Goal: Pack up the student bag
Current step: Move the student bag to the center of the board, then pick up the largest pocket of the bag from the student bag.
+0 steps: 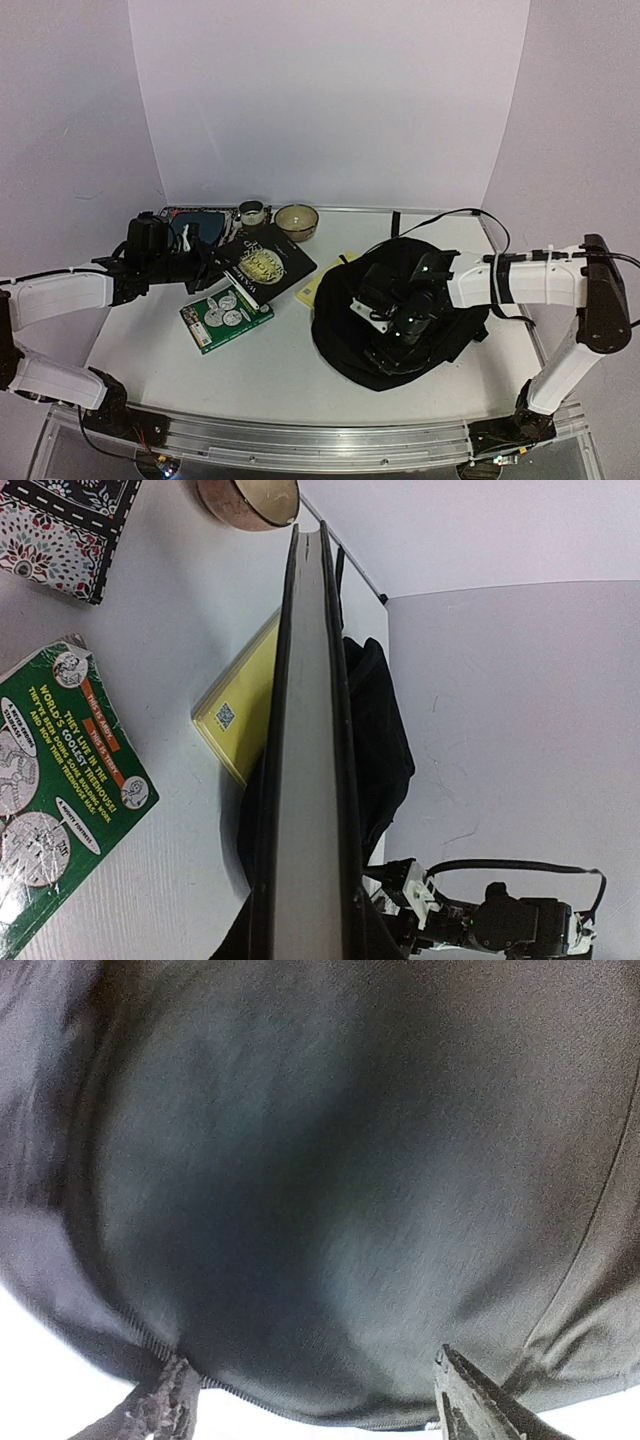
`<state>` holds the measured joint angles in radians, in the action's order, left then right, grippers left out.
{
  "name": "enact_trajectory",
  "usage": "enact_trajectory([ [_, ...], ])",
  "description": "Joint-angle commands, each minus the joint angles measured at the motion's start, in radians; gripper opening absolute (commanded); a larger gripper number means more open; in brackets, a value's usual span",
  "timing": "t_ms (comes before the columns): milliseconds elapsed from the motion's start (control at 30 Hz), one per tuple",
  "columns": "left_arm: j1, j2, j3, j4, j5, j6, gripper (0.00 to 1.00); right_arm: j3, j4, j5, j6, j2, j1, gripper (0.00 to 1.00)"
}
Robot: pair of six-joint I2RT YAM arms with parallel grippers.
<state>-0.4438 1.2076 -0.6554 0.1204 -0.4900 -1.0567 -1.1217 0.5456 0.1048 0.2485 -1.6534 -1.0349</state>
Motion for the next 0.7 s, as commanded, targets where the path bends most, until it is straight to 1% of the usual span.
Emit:
enact_trajectory([
  [0,0.005,-0.058,-0.118,0.009,0.005,0.084,0.0,0.034,0.068,-0.008,-0.077,0.086,-0.029,0.84],
  [167,0.005,-0.064,-0.144,-0.019,0.009,0.096,0.0,0.038,0.08,0.012,-0.107,0.071,-0.051,0.86],
  [367,0.005,-0.057,-0.145,-0.019,-0.004,0.077,0.0,0.049,0.113,0.119,-0.128,0.01,-0.079,0.87],
  [567,0.005,-0.056,-0.15,-0.018,-0.006,0.072,0.0,0.043,0.111,0.266,-0.135,0.005,-0.086,0.83],
  [667,0.005,-0.049,-0.151,-0.016,-0.011,0.069,0.0,0.039,0.101,0.353,-0.137,0.011,-0.086,0.77],
])
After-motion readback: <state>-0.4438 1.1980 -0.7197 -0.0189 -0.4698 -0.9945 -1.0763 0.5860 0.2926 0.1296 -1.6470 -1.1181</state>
